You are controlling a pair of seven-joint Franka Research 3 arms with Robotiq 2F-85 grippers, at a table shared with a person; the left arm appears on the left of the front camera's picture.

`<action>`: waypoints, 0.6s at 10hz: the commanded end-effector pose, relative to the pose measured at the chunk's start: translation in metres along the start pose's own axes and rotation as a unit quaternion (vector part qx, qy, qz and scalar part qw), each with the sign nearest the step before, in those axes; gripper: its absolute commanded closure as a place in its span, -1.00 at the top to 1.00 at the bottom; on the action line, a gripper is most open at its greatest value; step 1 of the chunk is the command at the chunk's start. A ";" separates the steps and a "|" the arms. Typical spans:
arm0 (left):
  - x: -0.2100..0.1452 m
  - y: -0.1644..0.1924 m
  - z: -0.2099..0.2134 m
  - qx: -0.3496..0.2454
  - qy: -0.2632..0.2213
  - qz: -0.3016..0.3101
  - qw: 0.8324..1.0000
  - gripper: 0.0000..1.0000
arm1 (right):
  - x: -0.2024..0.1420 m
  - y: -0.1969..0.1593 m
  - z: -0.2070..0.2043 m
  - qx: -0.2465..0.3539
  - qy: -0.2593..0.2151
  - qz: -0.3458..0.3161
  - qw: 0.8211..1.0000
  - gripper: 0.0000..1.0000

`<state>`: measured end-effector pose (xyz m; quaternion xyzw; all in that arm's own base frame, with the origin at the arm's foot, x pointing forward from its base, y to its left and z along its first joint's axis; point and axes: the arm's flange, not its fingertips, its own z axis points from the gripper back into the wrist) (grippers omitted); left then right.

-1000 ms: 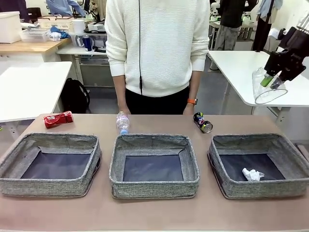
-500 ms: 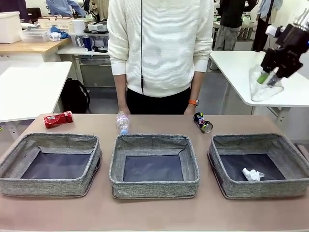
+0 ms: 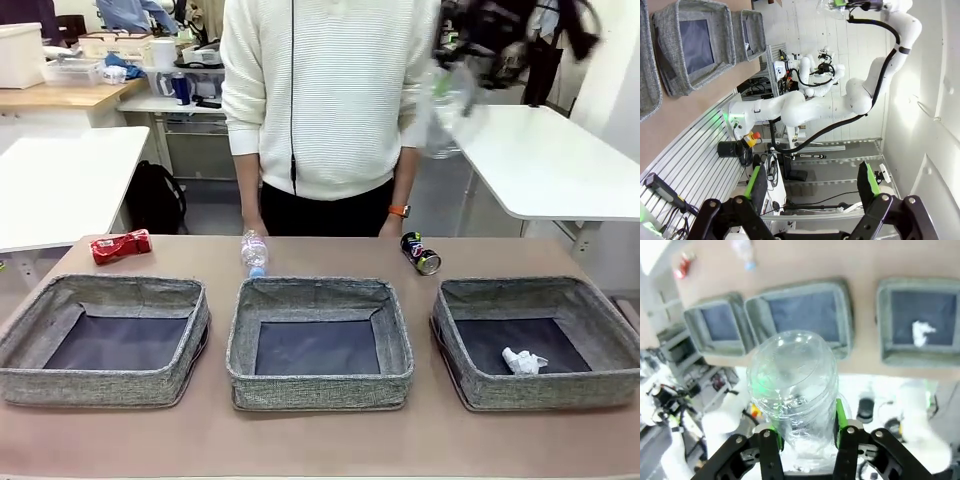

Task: Sort the waste into the appropriate baskets.
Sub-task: Pick up the waste item pointed out by the person.

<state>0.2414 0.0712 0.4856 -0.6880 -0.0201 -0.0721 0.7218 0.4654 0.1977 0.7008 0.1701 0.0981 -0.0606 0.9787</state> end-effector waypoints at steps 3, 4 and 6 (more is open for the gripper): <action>-0.001 -0.002 0.000 -0.007 -0.001 -0.008 1.000 0.86 | 0.001 0.115 -0.039 -0.173 0.028 0.013 0.984 -0.08; -0.001 -0.002 0.000 -0.007 -0.001 -0.008 1.000 0.86 | -0.005 0.135 -0.045 -0.202 0.017 0.008 0.979 -0.08; -0.001 -0.002 0.000 -0.007 -0.001 -0.008 1.000 0.86 | -0.021 0.160 -0.054 -0.243 0.016 0.001 0.970 -0.08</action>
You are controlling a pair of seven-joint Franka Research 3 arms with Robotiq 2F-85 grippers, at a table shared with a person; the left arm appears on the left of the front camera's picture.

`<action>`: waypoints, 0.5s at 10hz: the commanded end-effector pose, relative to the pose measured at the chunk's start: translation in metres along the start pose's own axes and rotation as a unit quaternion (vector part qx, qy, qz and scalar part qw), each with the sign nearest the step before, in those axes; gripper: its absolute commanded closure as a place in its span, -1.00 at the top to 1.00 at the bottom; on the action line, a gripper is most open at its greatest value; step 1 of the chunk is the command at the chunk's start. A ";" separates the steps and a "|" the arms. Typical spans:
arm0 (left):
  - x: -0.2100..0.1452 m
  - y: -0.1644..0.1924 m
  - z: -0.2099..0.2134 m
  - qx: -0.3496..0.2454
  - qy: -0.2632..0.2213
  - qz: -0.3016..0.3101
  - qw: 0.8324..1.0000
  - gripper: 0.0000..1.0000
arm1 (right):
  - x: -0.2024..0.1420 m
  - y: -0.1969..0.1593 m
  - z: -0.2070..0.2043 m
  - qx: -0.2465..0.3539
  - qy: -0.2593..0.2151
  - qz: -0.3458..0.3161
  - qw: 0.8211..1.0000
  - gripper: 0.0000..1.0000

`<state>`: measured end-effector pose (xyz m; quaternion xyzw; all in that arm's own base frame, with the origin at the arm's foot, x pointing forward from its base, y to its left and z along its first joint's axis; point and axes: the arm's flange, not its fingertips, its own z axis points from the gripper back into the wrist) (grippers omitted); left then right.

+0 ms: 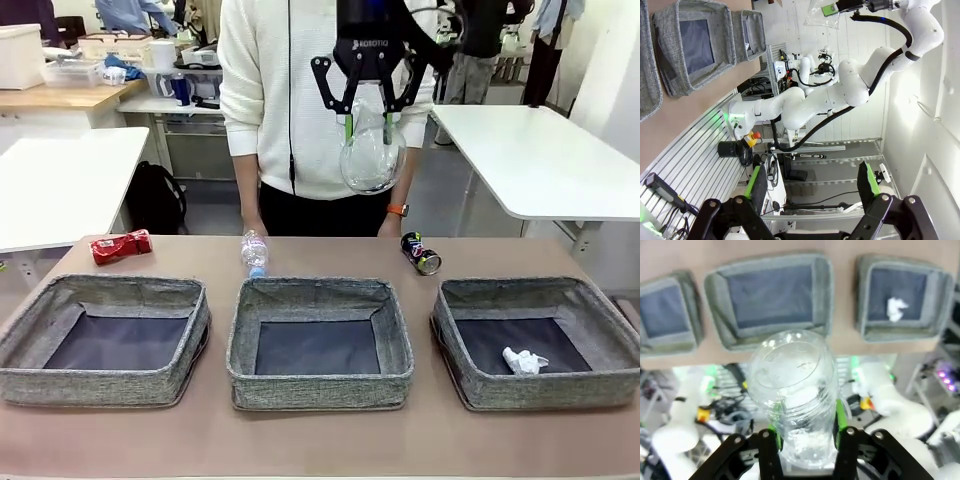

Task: Sort the waste into the appropriate baskets.
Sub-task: Pick up the waste item pointed out by the person.

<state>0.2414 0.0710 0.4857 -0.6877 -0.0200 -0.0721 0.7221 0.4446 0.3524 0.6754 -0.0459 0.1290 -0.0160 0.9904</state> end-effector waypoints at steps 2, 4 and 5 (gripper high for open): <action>-0.001 -0.002 0.001 -0.007 -0.002 -0.008 1.000 0.86 | 0.001 0.021 0.042 -0.032 0.001 -0.017 0.999 -0.08; -0.001 -0.002 0.001 -0.007 -0.002 -0.008 1.000 0.86 | -0.004 0.020 0.057 -0.025 0.022 -0.003 0.999 -0.08; -0.001 -0.002 0.001 -0.007 -0.002 -0.008 1.000 0.86 | -0.009 0.018 0.067 -0.012 0.027 -0.004 1.000 -0.08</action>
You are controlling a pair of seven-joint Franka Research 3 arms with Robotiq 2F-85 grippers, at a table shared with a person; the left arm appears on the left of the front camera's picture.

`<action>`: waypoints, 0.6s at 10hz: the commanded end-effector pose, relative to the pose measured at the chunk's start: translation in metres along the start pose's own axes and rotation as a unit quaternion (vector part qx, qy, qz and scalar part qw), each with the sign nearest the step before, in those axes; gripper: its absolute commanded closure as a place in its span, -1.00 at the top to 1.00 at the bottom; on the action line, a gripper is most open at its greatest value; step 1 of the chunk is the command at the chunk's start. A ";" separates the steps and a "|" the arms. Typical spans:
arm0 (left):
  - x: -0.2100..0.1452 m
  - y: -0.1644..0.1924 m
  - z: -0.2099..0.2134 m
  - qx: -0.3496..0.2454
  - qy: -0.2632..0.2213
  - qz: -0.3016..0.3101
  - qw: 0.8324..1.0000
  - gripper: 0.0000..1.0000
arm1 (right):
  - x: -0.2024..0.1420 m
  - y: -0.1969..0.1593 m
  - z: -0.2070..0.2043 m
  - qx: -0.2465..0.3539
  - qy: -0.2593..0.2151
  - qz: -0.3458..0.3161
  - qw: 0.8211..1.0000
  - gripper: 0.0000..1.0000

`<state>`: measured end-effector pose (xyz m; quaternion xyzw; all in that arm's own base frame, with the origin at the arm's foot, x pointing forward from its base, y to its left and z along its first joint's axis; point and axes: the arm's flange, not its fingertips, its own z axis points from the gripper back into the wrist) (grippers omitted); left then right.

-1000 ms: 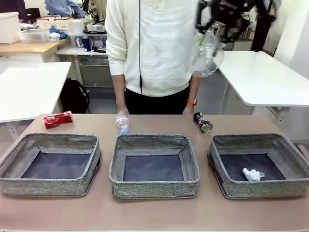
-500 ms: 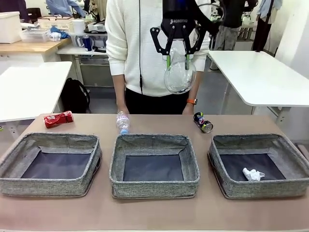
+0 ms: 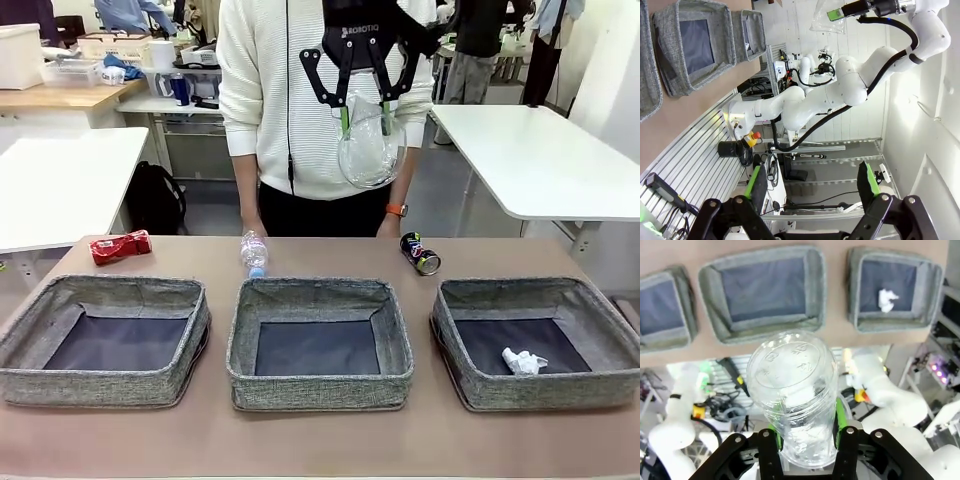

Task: Sort the waste into the appropriate baskets.
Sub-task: Pick up the waste item pointed out by the person.

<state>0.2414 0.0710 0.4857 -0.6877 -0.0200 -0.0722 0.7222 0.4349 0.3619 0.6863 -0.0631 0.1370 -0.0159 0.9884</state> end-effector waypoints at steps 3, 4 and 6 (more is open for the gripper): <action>-0.001 -0.002 0.001 -0.007 -0.002 -0.008 1.000 0.86 | -0.012 0.000 0.083 0.065 0.057 0.039 0.995 -0.08; -0.001 -0.002 0.001 -0.007 -0.002 -0.008 1.000 0.86 | -0.014 -0.003 0.090 0.095 0.057 0.049 0.993 -0.08; -0.001 -0.002 0.001 -0.007 -0.002 -0.008 1.000 0.86 | -0.018 -0.006 0.099 0.114 0.046 0.066 0.990 -0.08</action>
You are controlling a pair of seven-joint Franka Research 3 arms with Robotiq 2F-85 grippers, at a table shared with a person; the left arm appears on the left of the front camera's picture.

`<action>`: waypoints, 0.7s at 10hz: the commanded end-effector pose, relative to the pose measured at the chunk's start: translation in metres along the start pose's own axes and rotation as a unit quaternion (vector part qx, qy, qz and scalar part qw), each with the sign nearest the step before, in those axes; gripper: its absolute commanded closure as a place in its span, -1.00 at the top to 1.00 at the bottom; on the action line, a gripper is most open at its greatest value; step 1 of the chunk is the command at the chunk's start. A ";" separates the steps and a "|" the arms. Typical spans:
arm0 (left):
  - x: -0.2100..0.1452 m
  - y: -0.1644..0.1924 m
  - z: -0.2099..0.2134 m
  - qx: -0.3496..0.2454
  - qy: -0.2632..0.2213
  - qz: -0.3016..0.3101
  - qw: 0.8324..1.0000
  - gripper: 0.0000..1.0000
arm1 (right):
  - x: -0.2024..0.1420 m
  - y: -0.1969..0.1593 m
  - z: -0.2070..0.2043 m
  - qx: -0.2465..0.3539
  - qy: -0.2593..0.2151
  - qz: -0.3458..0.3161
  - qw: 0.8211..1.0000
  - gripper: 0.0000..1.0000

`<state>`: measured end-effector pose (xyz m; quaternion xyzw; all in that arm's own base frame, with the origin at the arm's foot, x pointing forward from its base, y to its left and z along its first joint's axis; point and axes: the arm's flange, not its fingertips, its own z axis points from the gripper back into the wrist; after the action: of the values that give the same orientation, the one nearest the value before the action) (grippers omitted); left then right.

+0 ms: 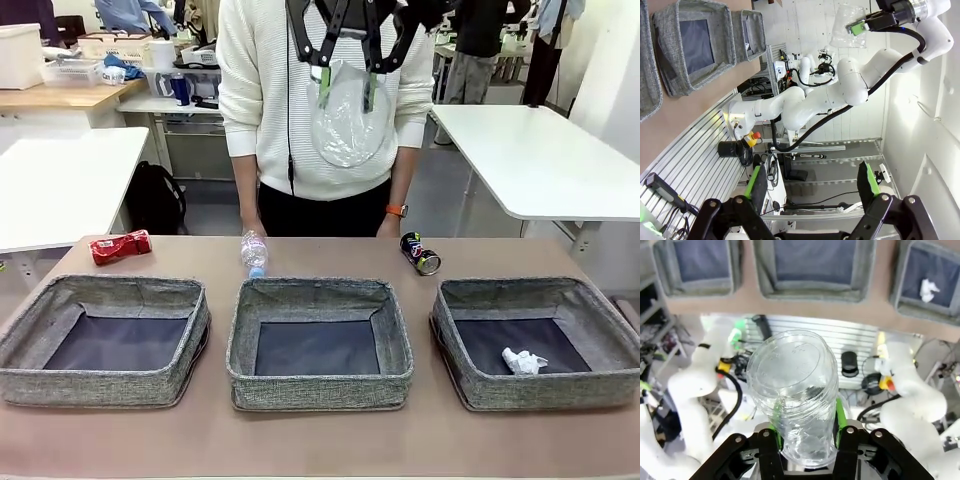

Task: Sort the waste into the appropriate baskets.
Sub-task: Pick up the waste item pointed out by the person.

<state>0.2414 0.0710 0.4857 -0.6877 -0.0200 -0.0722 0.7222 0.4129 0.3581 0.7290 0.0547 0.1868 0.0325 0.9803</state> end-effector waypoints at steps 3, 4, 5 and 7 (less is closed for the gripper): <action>-0.001 -0.002 0.001 -0.007 -0.002 -0.008 1.000 0.86 | 0.000 0.000 0.000 0.000 0.000 0.000 1.000 -0.08; -0.001 -0.002 0.001 -0.007 -0.002 -0.008 1.000 0.86 | 0.000 0.000 0.000 0.000 0.000 0.000 1.000 -0.08; -0.001 -0.002 0.001 -0.007 -0.002 -0.008 1.000 0.86 | 0.000 0.000 0.000 0.000 0.000 0.000 1.000 -0.08; -0.001 -0.002 0.001 -0.007 -0.002 -0.008 1.000 0.86 | 0.000 0.000 0.000 0.000 0.000 0.000 1.000 -0.08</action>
<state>0.2414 0.0710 0.4857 -0.6877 -0.0200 -0.0722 0.7222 0.4167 0.3591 0.7287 0.0581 0.1858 0.0328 0.9803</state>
